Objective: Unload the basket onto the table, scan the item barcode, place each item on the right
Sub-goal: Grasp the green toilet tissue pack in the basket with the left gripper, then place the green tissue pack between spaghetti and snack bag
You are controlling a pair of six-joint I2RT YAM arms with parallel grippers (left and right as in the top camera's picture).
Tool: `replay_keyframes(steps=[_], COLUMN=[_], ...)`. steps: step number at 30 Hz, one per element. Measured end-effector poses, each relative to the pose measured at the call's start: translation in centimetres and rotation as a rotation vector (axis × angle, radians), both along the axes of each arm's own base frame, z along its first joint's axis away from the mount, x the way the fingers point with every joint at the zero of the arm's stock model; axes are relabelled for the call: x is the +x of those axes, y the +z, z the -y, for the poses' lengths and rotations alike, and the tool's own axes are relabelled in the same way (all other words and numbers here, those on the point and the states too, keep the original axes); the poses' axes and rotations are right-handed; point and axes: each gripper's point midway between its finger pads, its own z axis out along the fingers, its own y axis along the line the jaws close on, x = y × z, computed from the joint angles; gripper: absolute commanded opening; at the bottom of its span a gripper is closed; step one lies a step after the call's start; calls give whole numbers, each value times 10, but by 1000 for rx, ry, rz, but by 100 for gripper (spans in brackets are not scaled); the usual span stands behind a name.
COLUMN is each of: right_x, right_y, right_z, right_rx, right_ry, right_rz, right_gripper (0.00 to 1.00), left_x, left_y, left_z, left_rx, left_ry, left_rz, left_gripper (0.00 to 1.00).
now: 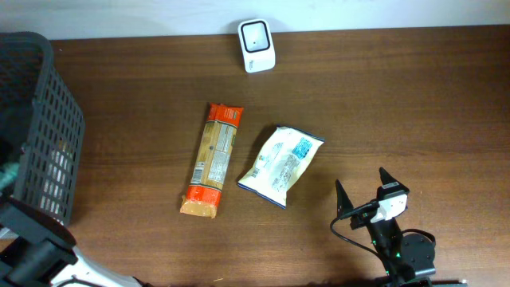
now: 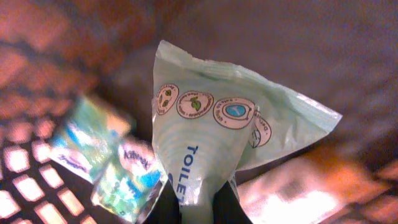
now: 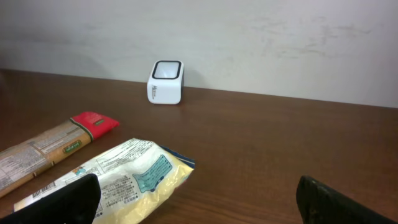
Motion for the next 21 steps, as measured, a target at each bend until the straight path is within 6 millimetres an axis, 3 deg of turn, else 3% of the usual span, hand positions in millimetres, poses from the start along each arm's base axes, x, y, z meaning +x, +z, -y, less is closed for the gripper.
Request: replay_keyframes(steps=[1,2,5,7,8,9,12,13,14,17,21], right_x=[0,0,0,0,0,0,0,0,0,0,0], right_y=[0,0,0,0,0,0,0,0,0,0,0], right_z=[0,0,0,0,0,0,0,0,0,0,0], right_rx=[0,0,0,0,0,1,0,0,0,0,0], right_ry=[0,0,0,0,0,0,0,0,0,0,0], right_rz=[0,0,0,0,0,0,0,0,0,0,0], right_gripper=[99,99,98,99,99,99,99,99,98,99,99], left_x=[15,20,41,57,61,68,84,86,91,97,101], left_y=[37,59,127,165,171,175,161,157,145,93,17], left_z=[-4,1,39,102,128,166,248,261,288,358,433], left_rx=[39,50,102,108,97,69,3,-9,-27,-89,-124], left_ry=[-17,-34,-129,-265,-319,-406,-599,-630,-692,-852,-1017], left_rz=[81,119,228,284,287,282,236,227,206,115,39], left_gripper=[0,0,0,0,0,0,0,0,0,0,0])
